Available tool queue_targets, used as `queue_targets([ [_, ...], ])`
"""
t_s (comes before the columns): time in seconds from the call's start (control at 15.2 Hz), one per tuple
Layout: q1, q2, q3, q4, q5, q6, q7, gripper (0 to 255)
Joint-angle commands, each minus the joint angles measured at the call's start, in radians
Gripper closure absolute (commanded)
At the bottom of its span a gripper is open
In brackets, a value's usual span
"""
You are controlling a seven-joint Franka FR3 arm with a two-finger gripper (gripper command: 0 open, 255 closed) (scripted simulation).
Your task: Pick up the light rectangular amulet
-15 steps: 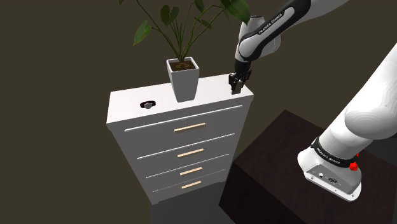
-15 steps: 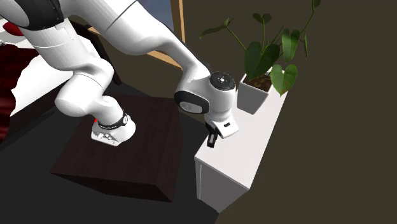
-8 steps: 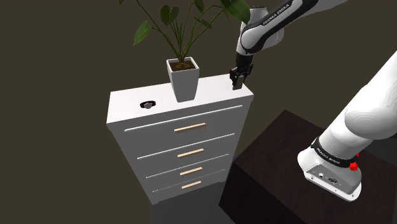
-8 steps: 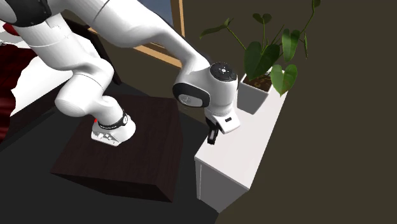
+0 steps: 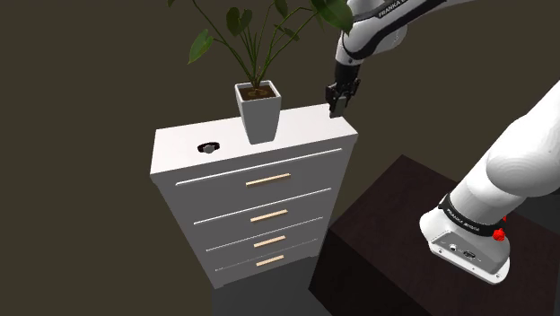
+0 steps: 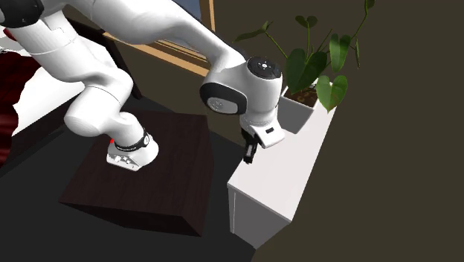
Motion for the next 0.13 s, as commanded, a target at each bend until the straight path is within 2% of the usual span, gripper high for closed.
queue_targets([
  [0.0, -0.001, -0.013, -0.001, 0.005, -0.001, -0.018, 0.000, 255],
  [0.07, -0.001, -0.013, -0.001, 0.005, -0.001, -0.018, 0.000, 255],
])
